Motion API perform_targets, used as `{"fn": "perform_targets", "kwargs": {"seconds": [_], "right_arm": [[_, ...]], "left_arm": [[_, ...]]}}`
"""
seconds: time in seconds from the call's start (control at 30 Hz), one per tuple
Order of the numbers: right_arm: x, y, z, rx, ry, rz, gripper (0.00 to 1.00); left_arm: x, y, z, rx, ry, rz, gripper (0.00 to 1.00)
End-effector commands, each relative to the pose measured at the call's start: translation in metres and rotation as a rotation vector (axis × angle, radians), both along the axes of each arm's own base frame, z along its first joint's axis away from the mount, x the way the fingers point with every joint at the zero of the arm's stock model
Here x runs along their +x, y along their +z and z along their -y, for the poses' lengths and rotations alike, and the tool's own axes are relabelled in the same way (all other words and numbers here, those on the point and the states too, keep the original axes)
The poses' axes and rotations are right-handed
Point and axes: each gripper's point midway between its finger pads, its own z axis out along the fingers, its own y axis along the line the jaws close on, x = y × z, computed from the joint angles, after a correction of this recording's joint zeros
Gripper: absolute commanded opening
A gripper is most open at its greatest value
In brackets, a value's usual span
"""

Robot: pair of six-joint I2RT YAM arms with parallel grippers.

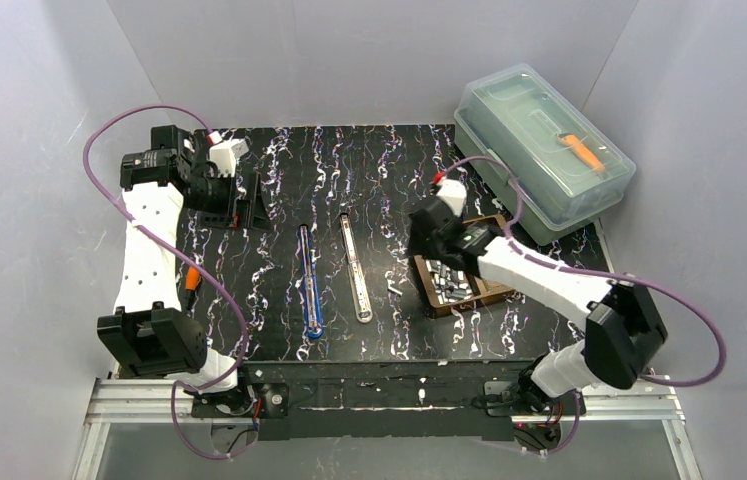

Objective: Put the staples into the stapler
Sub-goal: Place the staple at the center of the board.

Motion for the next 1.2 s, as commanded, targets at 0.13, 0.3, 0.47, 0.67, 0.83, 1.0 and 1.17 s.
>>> {"fn": "perform_targets", "kwargs": {"seconds": [0.13, 0.3, 0.47, 0.67, 0.83, 1.0, 1.17], "right_arm": [[0.012, -0.023, 0.062, -0.054, -0.072, -0.053, 0.63], [0.011, -0.046, 0.068, -0.075, -0.079, -0.098, 0.63], [0.013, -0.06, 0.072, -0.094, -0.098, -0.113, 0.62], [0.015, -0.07, 0.08, -0.132, -0.124, -0.118, 0.59], [0.011, -0.081, 0.088, -0.155, -0.143, -0.127, 0.54], [0.007, -0.09, 0.093, -0.171, -0.152, -0.136, 0.51], [0.008, -0.09, 0.095, -0.178, -0.156, -0.127, 0.44]], "left_arm": [[-0.005, 0.018, 0.007, -0.026, -0.027, 0.025, 0.99], [-0.005, 0.016, 0.007, -0.028, -0.03, 0.019, 0.99], [-0.007, 0.015, 0.007, -0.024, -0.036, 0.018, 1.0], [-0.007, 0.015, 0.008, -0.028, -0.039, 0.019, 0.99], [-0.007, 0.016, 0.008, -0.028, -0.041, 0.02, 0.99], [-0.008, 0.015, 0.008, -0.029, -0.045, 0.02, 0.99], [-0.009, 0.016, 0.008, -0.028, -0.046, 0.024, 0.99]]}}
